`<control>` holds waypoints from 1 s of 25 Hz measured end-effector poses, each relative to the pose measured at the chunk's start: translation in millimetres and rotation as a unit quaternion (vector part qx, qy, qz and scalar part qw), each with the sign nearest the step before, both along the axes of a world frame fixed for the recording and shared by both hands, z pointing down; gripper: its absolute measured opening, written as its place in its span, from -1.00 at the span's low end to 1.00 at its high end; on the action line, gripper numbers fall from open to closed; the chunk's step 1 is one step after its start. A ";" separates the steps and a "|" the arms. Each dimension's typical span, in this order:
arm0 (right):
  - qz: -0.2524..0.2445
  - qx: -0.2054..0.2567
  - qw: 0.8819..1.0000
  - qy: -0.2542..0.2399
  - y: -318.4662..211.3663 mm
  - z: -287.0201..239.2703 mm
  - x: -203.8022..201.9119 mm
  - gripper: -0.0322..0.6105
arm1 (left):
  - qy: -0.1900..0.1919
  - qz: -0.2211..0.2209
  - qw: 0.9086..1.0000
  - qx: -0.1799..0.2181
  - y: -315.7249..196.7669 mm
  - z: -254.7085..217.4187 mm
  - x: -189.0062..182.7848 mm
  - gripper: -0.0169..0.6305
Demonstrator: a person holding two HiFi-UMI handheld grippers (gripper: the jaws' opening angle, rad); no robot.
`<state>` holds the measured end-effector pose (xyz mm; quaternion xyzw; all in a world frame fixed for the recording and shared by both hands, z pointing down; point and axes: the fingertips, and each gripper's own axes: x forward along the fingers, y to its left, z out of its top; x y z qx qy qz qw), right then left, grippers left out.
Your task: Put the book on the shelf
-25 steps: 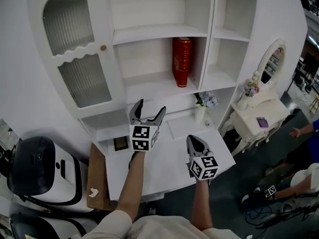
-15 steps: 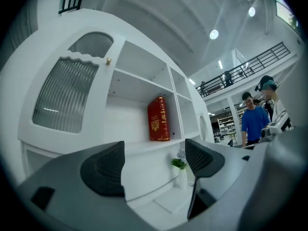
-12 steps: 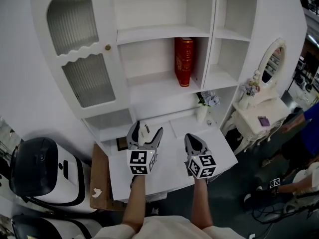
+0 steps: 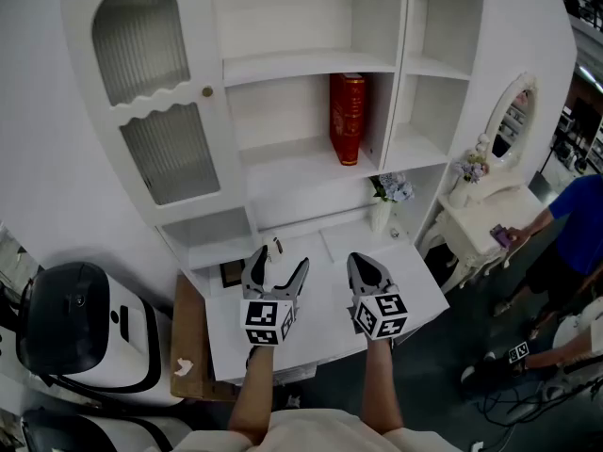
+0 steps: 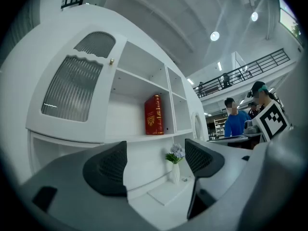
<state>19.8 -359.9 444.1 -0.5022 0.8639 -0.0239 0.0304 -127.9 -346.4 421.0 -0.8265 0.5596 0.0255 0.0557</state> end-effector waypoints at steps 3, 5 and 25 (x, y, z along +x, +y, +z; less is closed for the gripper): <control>0.000 -0.001 1.000 -0.001 0.7 2.1 -0.8 -0.82 | -0.005 -0.002 1.000 0.004 1.1 0.2 -0.7 0.24; -0.002 -0.002 1.000 -0.001 0.3 2.7 -2.3 -0.82 | -0.001 -0.005 1.000 0.007 0.8 -0.4 -2.6 0.07; -0.005 -0.008 1.000 -0.001 4.4 8.1 -1.9 -0.82 | 0.025 -0.036 0.999 0.012 7.3 0.6 -19.1 -0.90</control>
